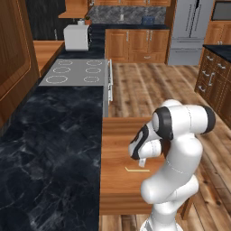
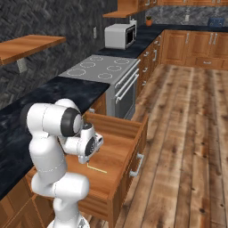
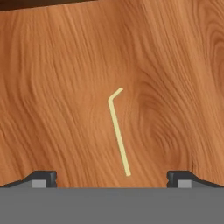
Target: Take a straw from the drawer in front and place it inside the glass cup on the dining counter.
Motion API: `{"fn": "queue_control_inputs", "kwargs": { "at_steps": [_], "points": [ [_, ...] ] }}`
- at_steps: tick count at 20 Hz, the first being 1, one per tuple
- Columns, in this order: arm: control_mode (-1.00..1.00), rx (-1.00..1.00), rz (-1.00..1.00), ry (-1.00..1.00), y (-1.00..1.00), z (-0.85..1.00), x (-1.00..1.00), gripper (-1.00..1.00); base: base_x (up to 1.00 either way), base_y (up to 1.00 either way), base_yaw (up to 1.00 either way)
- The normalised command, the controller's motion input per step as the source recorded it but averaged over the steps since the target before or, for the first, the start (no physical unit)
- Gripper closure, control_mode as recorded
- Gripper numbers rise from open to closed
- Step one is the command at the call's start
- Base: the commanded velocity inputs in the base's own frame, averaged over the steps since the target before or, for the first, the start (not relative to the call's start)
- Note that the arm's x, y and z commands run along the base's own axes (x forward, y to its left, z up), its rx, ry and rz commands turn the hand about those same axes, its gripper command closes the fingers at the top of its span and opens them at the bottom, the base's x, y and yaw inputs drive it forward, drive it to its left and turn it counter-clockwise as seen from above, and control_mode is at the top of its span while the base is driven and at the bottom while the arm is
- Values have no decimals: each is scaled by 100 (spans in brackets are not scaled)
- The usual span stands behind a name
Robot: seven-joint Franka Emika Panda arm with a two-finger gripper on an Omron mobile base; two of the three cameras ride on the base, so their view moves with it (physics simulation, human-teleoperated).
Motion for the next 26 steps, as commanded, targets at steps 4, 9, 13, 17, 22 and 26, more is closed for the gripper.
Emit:
{"fn": "queue_control_inputs", "kwargs": {
  "at_steps": [4,9,13,17,22,26],
  "points": [
    [-100,-1,4,0,9,-17,0,-100,0,0,0],
    [-100,-1,4,0,6,-16,0,-100,0,0,0],
    [-100,0,3,0,1,-17,0,-100,0,0,0],
    [-100,0,3,0,1,-19,0,-100,0,0,0],
    [-100,-1,2,0,0,-23,0,-100,0,0,0],
    [-100,0,2,0,0,-25,0,-100,0,0,0]
  ]
}}
